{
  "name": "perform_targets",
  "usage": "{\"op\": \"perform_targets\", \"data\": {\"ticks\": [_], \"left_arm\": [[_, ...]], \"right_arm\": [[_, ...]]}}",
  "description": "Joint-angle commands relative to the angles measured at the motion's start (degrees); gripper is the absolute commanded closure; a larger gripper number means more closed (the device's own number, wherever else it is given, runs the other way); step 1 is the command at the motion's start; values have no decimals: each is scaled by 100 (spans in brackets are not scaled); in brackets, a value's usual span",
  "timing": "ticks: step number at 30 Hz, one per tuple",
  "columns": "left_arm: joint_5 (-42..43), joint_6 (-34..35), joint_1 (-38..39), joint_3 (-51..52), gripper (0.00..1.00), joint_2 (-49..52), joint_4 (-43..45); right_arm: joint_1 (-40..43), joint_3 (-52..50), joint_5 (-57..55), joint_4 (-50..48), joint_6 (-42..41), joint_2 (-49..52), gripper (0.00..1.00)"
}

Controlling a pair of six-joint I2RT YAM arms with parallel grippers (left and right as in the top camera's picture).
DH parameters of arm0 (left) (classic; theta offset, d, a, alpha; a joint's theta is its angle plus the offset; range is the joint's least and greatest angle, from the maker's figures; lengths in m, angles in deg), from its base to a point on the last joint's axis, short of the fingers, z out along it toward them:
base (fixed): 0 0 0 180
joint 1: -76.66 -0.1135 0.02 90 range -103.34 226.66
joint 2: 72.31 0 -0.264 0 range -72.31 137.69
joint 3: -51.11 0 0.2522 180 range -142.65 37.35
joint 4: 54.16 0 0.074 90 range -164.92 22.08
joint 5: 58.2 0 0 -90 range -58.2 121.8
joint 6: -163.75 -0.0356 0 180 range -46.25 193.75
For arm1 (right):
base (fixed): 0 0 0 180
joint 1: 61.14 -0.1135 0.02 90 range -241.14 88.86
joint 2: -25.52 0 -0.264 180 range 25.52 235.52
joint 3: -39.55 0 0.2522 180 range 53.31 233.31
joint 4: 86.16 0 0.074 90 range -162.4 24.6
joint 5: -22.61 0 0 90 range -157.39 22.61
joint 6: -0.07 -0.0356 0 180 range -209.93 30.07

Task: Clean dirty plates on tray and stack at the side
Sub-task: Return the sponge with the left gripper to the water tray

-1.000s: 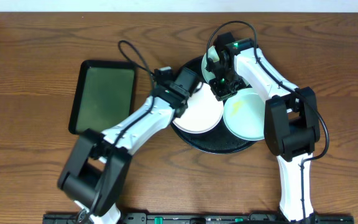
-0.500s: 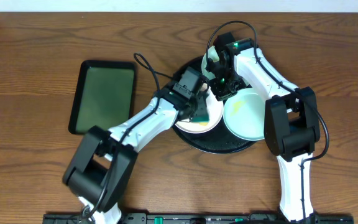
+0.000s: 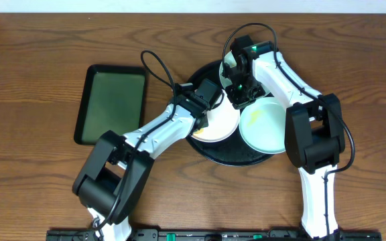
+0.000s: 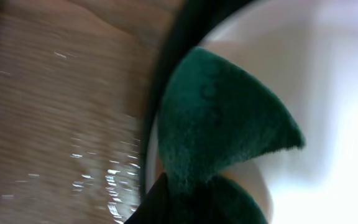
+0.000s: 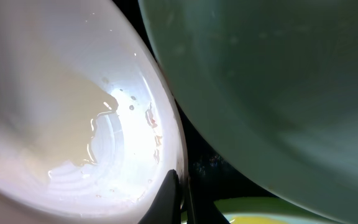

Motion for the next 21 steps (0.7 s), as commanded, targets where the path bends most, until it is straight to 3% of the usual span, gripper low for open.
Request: {"op": "perform_targets", "data": {"ticks": [1, 11, 21], "left_arm": [[-1134, -13, -306, 92, 92, -476, -186], [-240, -15, -887, 92, 93, -1923, -192], [1631, -649, -2507, 92, 92, -2299, -719]], "right_arm": [[20, -42, -378, 33, 59, 59, 99], [-223, -28, -354, 31, 61, -175, 99], [-647, -28, -1141, -15, 57, -1360, 99]]}}
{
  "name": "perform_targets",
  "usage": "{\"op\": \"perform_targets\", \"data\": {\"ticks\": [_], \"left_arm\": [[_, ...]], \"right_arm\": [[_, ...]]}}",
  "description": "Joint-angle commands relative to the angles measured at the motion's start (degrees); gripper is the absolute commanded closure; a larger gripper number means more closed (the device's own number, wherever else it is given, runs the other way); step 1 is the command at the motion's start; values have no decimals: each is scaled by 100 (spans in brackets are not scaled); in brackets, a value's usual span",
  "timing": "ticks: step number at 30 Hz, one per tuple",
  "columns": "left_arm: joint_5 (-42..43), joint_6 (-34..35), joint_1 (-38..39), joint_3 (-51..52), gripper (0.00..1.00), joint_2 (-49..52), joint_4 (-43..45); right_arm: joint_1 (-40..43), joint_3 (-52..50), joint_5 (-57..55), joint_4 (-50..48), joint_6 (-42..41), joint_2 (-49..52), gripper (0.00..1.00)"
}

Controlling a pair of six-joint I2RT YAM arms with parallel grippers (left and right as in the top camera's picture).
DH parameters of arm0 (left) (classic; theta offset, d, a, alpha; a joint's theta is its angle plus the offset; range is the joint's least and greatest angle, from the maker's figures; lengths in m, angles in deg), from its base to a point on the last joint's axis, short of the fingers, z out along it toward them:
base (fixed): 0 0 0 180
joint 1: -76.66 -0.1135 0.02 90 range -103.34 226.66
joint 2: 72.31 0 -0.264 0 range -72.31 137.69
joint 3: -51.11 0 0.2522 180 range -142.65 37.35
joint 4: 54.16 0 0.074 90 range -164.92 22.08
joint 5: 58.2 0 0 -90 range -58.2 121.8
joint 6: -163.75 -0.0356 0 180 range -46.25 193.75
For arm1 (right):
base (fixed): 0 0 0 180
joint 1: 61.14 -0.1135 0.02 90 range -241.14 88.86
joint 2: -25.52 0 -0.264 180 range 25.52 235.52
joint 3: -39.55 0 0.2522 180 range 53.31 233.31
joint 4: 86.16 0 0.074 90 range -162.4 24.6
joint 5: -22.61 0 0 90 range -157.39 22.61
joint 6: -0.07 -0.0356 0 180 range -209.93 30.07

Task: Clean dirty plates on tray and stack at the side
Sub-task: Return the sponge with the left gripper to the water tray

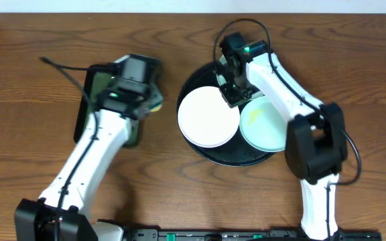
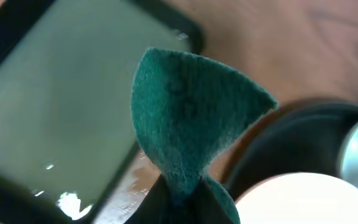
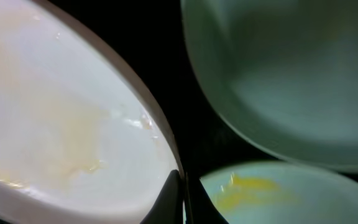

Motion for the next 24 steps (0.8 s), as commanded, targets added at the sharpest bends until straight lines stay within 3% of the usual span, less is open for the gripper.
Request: {"op": "perform_targets", "data": {"ticks": [1, 11, 16, 18, 20, 22, 24], "left_arm": [[992, -481, -625, 28, 92, -72, -310], [1196, -717, -1812, 28, 92, -72, -973], [1241, -911, -1884, 28, 92, -72, -986], [1298, -1001, -1884, 28, 92, -72, -997], [1305, -1012, -1884, 28, 92, -72, -1012], [1303, -1012, -1884, 28, 92, -72, -1012], [1303, -1012, -1884, 28, 92, -72, -1019]], "right_arm": [[-195, -7, -647, -4, 55, -791, 99], [-833, -4, -3032, -216, 61, -1862, 99], [-1040, -7, -3320, -229, -2, -1888, 96], [-1021, -7, -2850, -175, -190, -1860, 76], [-925, -9, -2253, -127, -433, -1797, 44], [-772, -9, -1663, -76, -767, -1668, 33], [-597, -9, -1318, 39, -1095, -1515, 33]]}}
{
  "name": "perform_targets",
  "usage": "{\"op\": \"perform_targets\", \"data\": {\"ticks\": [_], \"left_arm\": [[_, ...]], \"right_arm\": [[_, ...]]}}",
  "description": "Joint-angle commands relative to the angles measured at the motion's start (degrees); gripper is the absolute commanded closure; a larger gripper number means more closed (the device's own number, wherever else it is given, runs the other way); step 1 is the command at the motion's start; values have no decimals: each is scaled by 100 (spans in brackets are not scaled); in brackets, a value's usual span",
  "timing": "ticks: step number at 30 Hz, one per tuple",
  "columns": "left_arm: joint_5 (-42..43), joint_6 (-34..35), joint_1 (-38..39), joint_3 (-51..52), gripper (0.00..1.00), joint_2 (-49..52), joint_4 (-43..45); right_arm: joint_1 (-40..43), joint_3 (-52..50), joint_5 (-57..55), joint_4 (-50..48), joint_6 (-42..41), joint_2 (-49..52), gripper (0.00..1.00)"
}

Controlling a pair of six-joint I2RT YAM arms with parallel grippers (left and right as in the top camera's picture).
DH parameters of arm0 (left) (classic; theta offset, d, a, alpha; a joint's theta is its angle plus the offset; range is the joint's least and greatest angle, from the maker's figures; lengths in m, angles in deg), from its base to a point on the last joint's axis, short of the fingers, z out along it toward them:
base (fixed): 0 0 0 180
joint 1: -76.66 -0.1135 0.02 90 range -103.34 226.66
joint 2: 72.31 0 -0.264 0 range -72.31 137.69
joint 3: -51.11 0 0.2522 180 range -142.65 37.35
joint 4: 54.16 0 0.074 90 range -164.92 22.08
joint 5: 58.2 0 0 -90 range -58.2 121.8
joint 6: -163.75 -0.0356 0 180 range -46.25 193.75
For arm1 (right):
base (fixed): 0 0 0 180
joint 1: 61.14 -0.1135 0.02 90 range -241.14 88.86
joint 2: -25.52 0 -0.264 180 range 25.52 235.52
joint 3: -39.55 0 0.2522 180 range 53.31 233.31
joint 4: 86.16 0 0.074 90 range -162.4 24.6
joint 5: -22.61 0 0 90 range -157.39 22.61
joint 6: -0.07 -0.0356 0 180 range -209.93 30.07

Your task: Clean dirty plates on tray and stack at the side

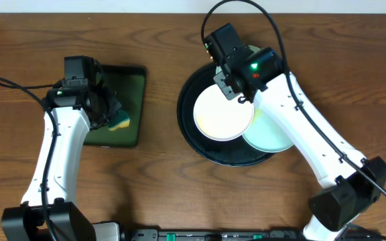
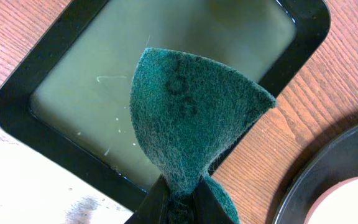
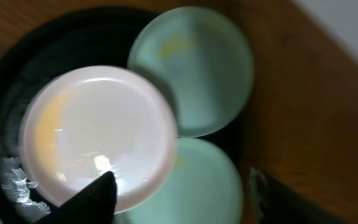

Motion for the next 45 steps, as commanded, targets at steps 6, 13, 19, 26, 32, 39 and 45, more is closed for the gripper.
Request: {"op": "perform_targets", "data": {"ticks": [6, 13, 19, 26, 32, 39, 45], "left_arm": [[59, -140, -20, 22, 92, -74, -57], [59, -140, -20, 22, 92, -74, -57], [59, -140, -20, 22, 92, -74, -68], [59, -140, -20, 22, 92, -74, -66], [59, -140, -20, 22, 92, -74, -70], [59, -138, -20, 22, 92, -74, -68], [59, -138, -20, 22, 92, -74, -66]], "right_arm": [[750, -7, 1386, 675, -1526, 957, 33], [901, -7, 1366, 850, -1878, 1648, 38], [1029, -9, 1325, 675, -1884, 1862, 38], [1137, -13, 1325, 599, -1862, 2026, 43], [1145, -195, 1222, 337, -1818, 2026, 46], [1147, -531, 1241, 26, -1818, 2026, 53], [1143, -717, 1239, -122, -1818, 2024, 86]]}}
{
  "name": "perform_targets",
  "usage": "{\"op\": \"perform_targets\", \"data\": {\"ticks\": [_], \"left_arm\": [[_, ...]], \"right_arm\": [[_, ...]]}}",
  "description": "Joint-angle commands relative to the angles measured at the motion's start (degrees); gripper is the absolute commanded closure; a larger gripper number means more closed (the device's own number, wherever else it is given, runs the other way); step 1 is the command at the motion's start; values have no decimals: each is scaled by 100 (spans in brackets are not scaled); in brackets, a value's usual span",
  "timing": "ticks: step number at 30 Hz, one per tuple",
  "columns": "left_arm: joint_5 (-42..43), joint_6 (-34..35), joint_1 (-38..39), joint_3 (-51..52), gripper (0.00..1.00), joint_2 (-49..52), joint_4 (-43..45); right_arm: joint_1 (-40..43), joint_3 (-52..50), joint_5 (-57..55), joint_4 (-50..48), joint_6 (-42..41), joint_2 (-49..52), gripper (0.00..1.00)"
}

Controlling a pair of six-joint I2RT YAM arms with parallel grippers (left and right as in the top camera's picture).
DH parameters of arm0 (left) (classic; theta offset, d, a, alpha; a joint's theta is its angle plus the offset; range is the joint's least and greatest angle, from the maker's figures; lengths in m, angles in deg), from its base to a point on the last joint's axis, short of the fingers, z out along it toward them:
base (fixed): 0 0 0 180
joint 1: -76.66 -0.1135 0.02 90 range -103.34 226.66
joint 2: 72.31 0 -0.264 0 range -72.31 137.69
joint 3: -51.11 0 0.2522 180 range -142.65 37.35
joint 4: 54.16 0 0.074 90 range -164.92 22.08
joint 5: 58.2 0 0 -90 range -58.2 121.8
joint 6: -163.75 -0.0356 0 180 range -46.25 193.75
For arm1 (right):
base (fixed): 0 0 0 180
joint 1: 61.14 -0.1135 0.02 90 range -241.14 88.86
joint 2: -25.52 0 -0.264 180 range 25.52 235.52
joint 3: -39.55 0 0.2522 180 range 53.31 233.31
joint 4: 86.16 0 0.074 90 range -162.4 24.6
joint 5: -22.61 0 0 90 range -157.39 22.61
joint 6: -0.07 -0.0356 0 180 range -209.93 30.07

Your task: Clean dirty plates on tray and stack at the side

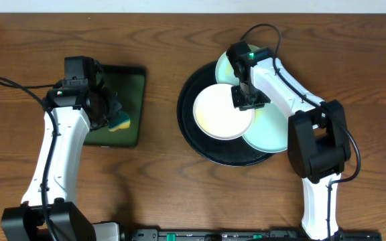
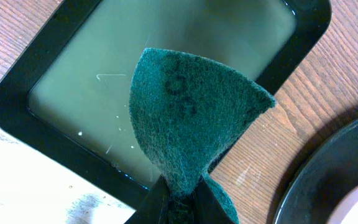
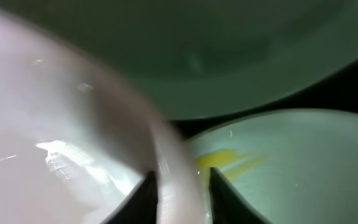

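A white plate (image 1: pixel 220 114) lies in the round black tray (image 1: pixel 193 144), overlapping two pale green plates. One green plate (image 1: pixel 273 134) carries a yellow smear (image 3: pixel 229 160). The other (image 1: pixel 225 67) is at the back. My right gripper (image 1: pixel 246 100) is low at the white plate's right rim (image 3: pixel 173 168), open, with a finger on each side of the rim. My left gripper (image 2: pixel 178 205) is shut on a folded green sponge (image 2: pixel 191 118), held over the right edge of the rectangular tray (image 1: pixel 134 73).
The rectangular black tray (image 2: pixel 11 99) holds greenish water. Bare wooden table (image 1: pixel 159 187) lies between the two trays and in front of them. Both arms' cables loop over the table's far side.
My right gripper was open high above the round tray and is now down at the white plate's right rim, straddling it. The left gripper and its sponge have hardly moved.
First the sponge was on the white plate while my right gripper held that plate's rim. Then the left gripper had carried the sponge to the rectangular tray. Later the right gripper had let go and stood high, the plate lying flat. Now it is back at the rim.
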Motion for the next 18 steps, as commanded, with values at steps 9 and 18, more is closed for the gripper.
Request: {"op": "perform_targets", "data": {"ticks": [9, 18], "left_arm": [[13, -59, -20, 22, 92, -74, -13], [13, -59, -20, 22, 92, -74, -13]], "right_arm": [[35, 765, -129, 549, 50, -33, 99], [-94, 1604, -758, 1038, 345, -249, 99]]}}
